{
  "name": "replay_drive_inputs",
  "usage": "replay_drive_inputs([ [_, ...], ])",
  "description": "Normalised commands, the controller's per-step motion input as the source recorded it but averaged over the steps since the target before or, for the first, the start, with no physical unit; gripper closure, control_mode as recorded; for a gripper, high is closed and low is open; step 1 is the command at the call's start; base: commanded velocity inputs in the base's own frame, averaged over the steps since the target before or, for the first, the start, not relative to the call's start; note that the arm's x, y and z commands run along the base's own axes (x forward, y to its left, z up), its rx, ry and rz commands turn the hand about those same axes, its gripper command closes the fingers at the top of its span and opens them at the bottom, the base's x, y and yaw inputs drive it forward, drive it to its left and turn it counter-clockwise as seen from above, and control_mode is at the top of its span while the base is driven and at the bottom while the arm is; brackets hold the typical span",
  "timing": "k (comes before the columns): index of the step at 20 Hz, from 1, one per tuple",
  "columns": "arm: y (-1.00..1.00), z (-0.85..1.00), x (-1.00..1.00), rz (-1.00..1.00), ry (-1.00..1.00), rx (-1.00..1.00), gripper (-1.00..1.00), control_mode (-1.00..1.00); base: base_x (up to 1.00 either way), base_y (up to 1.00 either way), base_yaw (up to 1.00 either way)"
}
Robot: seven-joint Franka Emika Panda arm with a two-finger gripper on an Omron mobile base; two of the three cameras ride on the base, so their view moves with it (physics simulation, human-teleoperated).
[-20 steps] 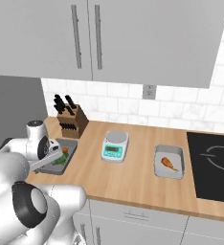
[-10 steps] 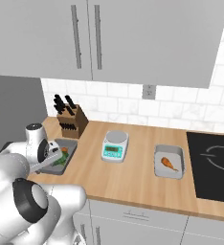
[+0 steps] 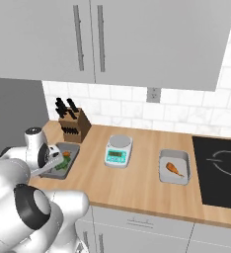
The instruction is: Take the meat container that has the chicken drumstick and place it on the second highest rack of the freezer. Then take the vegetable container that has the carrot and broccoli and place it on the highest rack of the freezer.
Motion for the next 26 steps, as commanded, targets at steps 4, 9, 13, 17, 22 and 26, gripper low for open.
replay_drive_inputs([
  [4,0.00,0.03,-0.10,0.01,-0.04,0.00,1.00,-1.00,0.00,0.00,0.00],
  [9,0.00,0.34,-0.44,0.00,-0.14,0.00,1.00,-1.00,0.00,0.00,0.00],
  [13,-0.07,0.44,-0.33,0.02,-0.12,0.00,1.00,-1.00,0.00,0.00,0.00],
  [17,-0.25,0.34,-0.10,0.10,-0.12,-0.01,1.00,-1.00,0.00,0.00,0.00],
  [22,-0.39,0.20,0.00,0.24,-0.15,-0.03,1.00,-1.00,0.00,0.00,0.00],
  [26,-0.33,0.43,-0.01,0.29,-0.04,-0.04,1.00,-1.00,0.00,0.00,0.00],
])
